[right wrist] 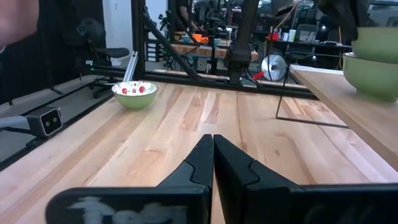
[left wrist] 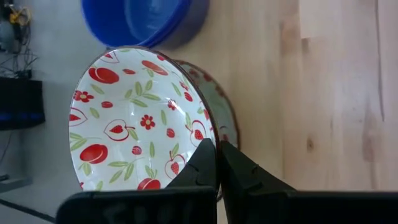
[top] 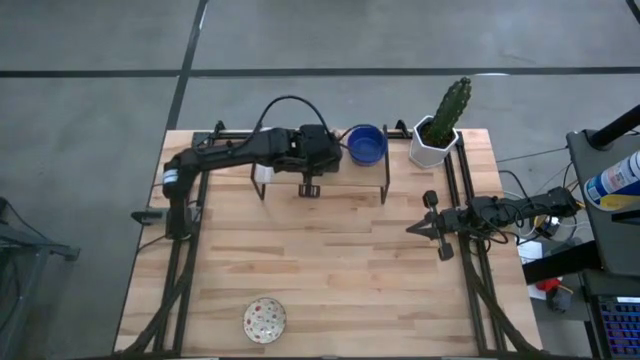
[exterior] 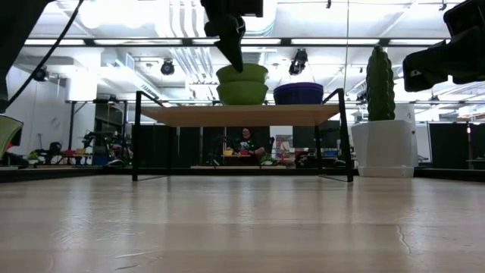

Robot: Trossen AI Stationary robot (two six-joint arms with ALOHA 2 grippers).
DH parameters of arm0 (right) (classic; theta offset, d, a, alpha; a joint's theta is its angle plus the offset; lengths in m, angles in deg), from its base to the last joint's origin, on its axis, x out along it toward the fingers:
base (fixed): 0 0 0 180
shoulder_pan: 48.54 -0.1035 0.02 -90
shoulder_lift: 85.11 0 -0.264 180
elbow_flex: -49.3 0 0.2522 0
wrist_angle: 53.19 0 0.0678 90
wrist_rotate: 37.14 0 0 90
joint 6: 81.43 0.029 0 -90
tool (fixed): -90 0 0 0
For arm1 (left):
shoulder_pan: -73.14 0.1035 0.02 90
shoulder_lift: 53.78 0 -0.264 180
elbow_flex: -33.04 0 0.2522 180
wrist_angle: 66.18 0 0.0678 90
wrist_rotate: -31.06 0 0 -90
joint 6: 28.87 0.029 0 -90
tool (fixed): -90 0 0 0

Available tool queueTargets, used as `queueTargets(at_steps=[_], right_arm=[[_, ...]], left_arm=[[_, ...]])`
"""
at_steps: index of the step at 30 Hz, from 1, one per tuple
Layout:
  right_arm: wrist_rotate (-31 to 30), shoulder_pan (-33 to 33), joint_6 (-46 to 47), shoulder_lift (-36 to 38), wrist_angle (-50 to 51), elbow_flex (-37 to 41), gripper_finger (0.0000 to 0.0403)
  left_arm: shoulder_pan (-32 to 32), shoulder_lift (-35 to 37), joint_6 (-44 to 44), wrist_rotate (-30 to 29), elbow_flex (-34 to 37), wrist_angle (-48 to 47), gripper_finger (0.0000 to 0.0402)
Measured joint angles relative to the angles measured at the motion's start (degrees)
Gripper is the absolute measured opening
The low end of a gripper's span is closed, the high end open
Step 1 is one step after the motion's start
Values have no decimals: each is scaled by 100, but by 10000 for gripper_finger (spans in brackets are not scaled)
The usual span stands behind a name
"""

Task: Pick & Place Mini bowls
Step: Stack the top green patterned bowl on top of the other green patterned bowl on the shelf

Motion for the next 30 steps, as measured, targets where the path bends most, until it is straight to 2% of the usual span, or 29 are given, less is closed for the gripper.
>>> queueTargets(at_steps=[12, 17, 30], right_arm=[[0, -1, -15, 0, 0, 0, 8], [0, 0, -23, 0, 2, 0, 8], [0, -1, 23, 0, 2, 0, 8]], left_arm=[[30, -7, -39, 40, 90, -13, 0], [30, -7, -67, 233, 206, 56, 0], [26, -2, -71, 0, 452, 117, 12]])
